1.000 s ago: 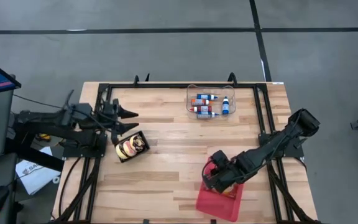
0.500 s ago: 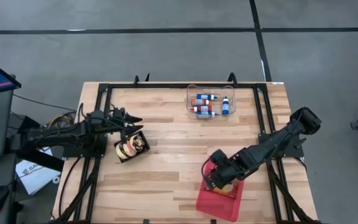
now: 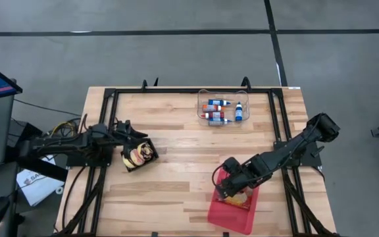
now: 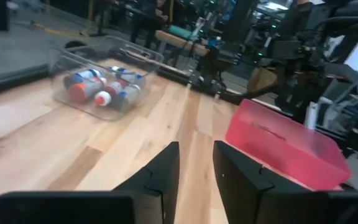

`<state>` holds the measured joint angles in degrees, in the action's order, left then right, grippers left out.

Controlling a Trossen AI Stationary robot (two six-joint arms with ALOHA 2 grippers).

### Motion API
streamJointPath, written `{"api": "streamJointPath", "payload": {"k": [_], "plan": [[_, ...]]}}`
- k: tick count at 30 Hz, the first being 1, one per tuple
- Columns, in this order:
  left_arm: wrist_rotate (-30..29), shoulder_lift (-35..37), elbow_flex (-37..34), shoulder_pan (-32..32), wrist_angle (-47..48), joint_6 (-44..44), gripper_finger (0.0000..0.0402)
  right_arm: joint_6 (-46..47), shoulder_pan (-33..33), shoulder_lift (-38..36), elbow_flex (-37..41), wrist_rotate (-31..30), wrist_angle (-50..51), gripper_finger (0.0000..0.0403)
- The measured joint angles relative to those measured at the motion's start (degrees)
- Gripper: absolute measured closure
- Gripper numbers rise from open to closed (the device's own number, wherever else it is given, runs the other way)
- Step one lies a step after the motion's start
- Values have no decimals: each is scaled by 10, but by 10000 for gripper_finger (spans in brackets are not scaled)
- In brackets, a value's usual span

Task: Pick & Place Food Item
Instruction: Adjust the pink bin

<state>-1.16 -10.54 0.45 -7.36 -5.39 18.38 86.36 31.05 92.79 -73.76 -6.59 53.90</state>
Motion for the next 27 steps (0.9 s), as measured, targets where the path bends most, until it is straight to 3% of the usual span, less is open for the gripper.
{"api": "streamJointPath", "payload": {"k": [6, 11, 16, 20, 23, 27], "plan": [[-69, 57, 0, 48, 28, -24, 309, -16, 0, 0, 0, 6, 11, 308], [-110, 56, 0, 73, 24, -47, 310, -41, 0, 0, 0, 1, 11, 307], [-111, 32, 0, 81, 25, 10, 310, -102, -9, 0, 0, -27, 16, 307], [-115, 11, 0, 81, 13, 61, 310, -128, -26, -6, 0, -88, 3, 307], [-115, 0, 0, 81, -7, 60, 309, -115, -35, -16, 0, -140, 7, 307], [-114, -12, 0, 81, -8, 60, 310, -64, -59, -9, 0, -149, 111, 307]]}}
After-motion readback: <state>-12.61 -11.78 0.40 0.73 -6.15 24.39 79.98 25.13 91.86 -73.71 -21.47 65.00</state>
